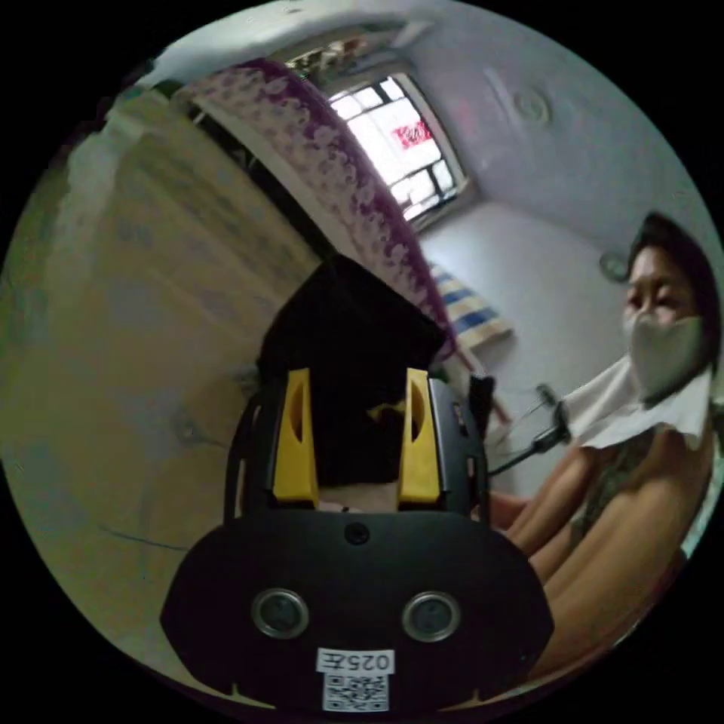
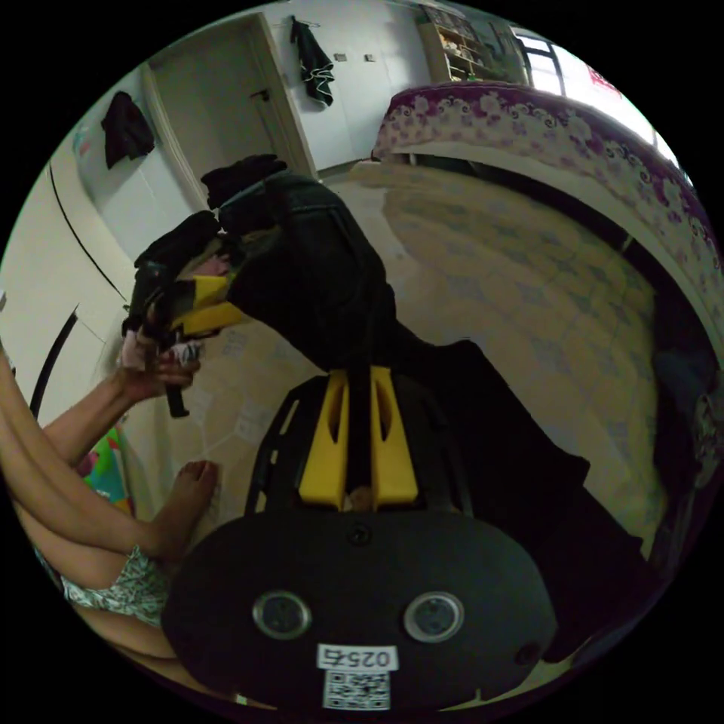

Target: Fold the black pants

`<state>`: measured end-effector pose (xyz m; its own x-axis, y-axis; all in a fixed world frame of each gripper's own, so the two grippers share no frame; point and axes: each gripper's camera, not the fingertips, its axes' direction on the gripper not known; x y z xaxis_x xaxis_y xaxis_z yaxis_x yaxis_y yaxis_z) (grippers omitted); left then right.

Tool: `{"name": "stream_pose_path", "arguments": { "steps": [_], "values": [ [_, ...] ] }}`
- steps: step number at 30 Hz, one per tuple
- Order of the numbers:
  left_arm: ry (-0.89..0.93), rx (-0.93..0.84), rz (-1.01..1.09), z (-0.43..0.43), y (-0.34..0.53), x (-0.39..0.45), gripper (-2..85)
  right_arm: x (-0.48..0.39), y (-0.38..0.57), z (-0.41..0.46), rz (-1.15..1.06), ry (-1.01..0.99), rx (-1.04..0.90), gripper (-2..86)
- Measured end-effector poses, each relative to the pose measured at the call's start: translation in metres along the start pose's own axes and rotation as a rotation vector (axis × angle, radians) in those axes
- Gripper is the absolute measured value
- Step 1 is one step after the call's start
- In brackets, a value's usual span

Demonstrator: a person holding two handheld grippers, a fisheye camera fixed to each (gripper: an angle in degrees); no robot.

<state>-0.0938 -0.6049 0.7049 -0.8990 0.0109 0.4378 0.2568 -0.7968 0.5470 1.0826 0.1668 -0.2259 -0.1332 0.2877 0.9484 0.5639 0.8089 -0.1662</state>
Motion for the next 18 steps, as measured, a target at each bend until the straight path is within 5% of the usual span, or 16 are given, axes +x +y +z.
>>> {"name": "stream_pose_path", "arguments": {
  "steps": [2,6,12,18],
  "values": [
    [0.158,0.105,-0.082,-0.008,0.004,-0.01,17.3,-0.004,-0.013,-0.004,-0.026,0.012,0.013,4.7],
    [0.075,0.026,-0.013,-0.005,-0.021,-0.007,20.1,-0.014,-0.031,-0.009,-0.1,-0.084,0.058,6.2],
    [0.04,0.212,-0.266,-0.064,-0.044,-0.072,19.2,0.002,-0.059,0.019,-0.048,-0.188,-0.114,15.9],
    [0.11,0.237,-0.589,-0.115,-0.059,-0.15,9.4,0.012,-0.052,-0.01,-0.009,-0.2,-0.085,14.0]
  ]
}}
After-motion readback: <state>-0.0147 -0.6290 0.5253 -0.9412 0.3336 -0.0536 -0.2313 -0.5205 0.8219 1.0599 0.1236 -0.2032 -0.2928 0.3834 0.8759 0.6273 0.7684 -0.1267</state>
